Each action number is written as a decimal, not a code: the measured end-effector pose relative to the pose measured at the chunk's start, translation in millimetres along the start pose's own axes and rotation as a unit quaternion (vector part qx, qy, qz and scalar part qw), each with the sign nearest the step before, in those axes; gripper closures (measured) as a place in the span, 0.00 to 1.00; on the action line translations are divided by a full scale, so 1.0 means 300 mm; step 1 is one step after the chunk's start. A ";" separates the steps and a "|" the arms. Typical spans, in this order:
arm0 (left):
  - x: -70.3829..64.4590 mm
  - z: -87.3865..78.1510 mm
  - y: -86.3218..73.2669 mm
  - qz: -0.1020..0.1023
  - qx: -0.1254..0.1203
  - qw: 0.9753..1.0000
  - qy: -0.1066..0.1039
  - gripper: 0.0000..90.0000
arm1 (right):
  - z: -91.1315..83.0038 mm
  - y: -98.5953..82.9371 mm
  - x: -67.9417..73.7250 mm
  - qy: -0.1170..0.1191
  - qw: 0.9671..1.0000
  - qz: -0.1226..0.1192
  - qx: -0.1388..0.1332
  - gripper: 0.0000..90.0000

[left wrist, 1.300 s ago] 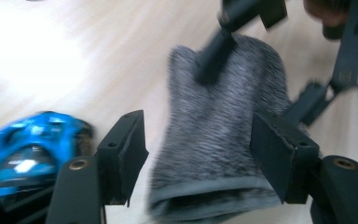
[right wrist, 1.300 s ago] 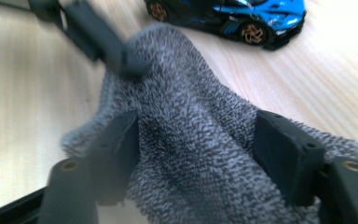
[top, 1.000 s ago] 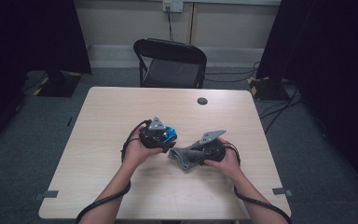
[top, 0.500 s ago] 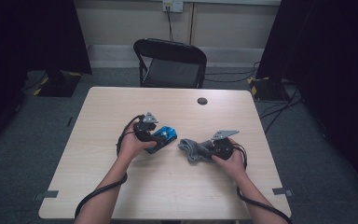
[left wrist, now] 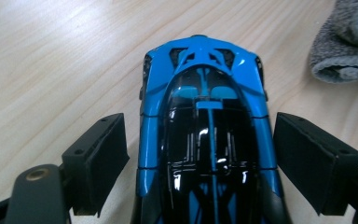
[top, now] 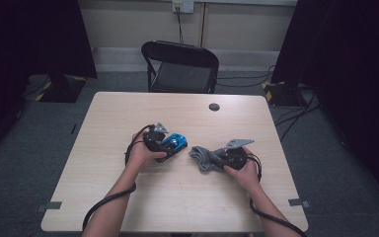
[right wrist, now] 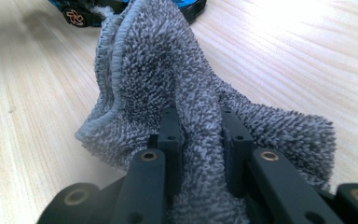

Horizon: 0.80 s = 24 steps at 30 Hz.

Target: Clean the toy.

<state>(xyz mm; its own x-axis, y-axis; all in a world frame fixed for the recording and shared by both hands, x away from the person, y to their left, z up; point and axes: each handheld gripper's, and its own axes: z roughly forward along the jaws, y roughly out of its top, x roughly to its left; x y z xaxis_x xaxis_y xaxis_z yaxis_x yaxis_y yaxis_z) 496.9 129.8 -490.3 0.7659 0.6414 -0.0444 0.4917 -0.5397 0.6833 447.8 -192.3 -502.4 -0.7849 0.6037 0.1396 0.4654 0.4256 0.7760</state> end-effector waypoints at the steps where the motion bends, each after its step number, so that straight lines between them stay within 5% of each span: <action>1: -0.001 0.003 -0.002 0.002 0.003 1.000 0.002 0.20 | 0.000 0.000 0.002 -0.002 1.000 -0.002 0.001 0.83; 9: -0.002 0.015 -0.004 0.006 0.017 1.000 -0.011 0.22 | 0.001 0.001 0.006 -0.004 1.000 -0.010 0.002 0.82; 11: 0.000 0.013 -0.003 0.008 0.015 1.000 -0.006 0.28 | 0.001 0.001 0.009 -0.007 1.000 -0.013 0.002 0.81; 24: -0.005 0.012 0.008 0.011 0.033 0.999 -0.003 0.29 | 0.001 0.001 0.009 -0.006 1.000 -0.013 0.002 0.81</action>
<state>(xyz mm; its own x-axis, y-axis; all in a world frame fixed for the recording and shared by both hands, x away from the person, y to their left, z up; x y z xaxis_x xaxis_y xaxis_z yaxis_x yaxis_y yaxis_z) 498.5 125.6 -491.3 0.7795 0.6255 -0.0338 0.5005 -0.5895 0.6341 446.0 -190.4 -502.2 -0.7910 0.6014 0.1122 0.4471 0.4432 0.7769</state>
